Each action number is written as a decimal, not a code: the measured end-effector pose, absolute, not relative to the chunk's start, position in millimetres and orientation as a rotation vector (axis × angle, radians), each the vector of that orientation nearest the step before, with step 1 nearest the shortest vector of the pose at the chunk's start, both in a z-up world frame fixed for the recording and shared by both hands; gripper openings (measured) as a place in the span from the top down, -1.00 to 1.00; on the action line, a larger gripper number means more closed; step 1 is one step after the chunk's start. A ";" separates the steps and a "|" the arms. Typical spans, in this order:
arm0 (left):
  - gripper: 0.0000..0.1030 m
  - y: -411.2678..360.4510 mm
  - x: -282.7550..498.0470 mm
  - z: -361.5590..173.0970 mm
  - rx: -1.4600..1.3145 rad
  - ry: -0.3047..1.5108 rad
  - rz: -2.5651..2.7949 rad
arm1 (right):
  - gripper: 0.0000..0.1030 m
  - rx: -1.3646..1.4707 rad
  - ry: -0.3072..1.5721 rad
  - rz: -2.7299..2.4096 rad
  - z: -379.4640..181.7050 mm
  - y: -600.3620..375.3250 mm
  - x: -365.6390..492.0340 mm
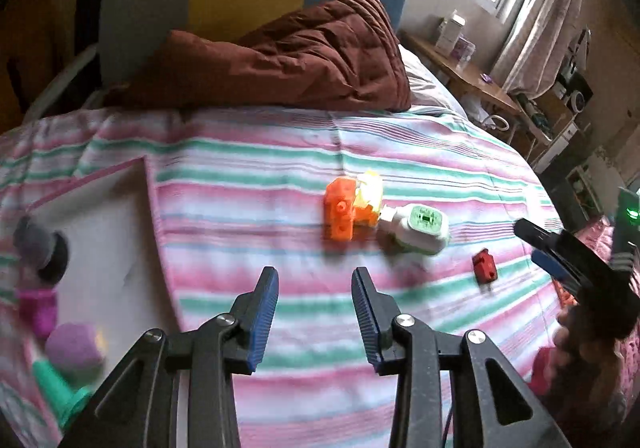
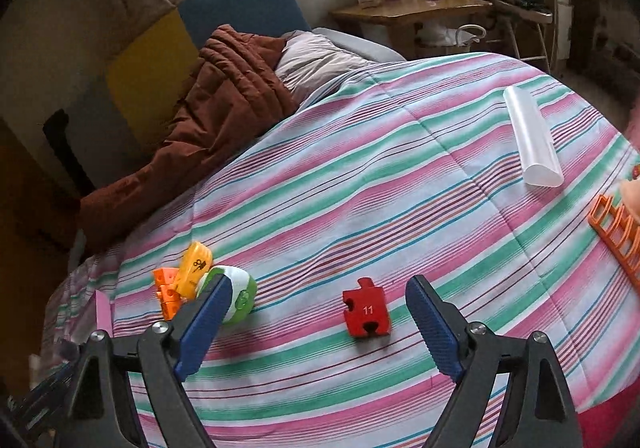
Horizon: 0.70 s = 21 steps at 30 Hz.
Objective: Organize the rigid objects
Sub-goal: 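Move both tools back toward the remaining toys, then grasp the orange block stack with the left tool and lift it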
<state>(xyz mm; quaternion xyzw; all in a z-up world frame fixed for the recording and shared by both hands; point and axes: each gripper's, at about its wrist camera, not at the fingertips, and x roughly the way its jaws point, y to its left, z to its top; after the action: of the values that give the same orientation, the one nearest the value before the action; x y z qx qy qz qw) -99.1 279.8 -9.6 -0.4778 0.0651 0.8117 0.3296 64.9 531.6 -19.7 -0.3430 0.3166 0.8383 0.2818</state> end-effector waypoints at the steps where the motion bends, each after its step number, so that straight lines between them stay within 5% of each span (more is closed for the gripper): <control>1: 0.26 289.6 -102.3 -14.8 -1.249 0.194 2.119 | -0.74 -0.920 0.858 2.249 -20.0 532.0 64.2; 18: 0.26 374.0 -172.8 -65.7 -1.317 0.141 2.095 | -0.76 -0.987 0.914 2.281 -27.4 527.7 53.6; 21: 0.41 378.6 -176.3 -78.3 -1.313 0.170 2.113 | -0.76 -0.992 0.900 2.285 -27.5 526.4 52.4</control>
<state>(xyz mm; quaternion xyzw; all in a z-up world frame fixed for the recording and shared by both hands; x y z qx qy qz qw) -176.3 378.6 -78.3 -0.4992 0.0648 0.8033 0.3184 52.4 526.4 -27.5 -0.3633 0.3297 0.8365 0.2441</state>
